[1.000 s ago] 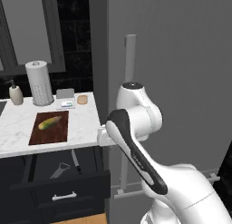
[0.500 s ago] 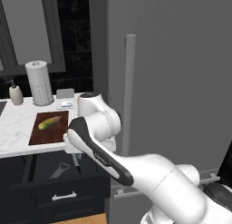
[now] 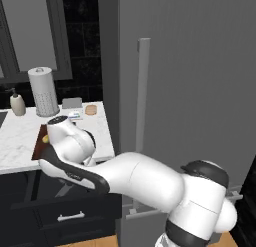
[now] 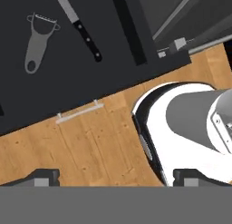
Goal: Place the appropriate cutting tool for cutting the cucumber skin on the cutting board.
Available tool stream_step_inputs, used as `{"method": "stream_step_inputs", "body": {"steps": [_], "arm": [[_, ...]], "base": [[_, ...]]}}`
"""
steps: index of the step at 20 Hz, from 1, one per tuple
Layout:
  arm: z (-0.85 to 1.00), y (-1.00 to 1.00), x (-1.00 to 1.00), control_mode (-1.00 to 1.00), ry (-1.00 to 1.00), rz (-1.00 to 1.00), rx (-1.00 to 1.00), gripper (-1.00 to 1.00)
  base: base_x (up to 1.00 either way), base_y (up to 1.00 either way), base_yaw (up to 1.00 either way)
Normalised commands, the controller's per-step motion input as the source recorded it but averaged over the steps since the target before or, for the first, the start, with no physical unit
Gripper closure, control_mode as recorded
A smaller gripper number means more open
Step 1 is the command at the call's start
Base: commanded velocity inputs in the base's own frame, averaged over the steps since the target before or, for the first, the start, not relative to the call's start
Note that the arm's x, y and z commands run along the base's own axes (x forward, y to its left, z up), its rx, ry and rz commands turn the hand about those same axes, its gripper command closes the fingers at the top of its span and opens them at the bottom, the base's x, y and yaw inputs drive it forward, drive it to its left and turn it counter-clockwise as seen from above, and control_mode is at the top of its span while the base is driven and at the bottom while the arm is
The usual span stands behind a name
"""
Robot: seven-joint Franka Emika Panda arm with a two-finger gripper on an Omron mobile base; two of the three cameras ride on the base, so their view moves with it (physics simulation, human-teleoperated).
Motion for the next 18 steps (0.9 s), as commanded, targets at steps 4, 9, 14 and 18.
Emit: {"method": "stream_step_inputs", "body": {"steps": [4, 9, 14, 18], "arm": [[-0.53, 0.0, 0.51, -1.0, 0.0, -0.06, 0.0, -1.0], [-0.67, 0.0, 0.52, -1.0, 0.0, 0.03, 0.0, -1.0], [-0.6, 0.0, 0.56, -1.0, 0.0, 0.2, 0.03, -1.0], [-0.68, 0.01, 0.53, -1.0, 0.0, 0.25, 0.02, -1.0]], "base": [[0.0, 0.0, 0.0], [0.0, 0.0, 0.0], [0.0, 0.0, 0.0], [0.0, 0.0, 0.0]]}}
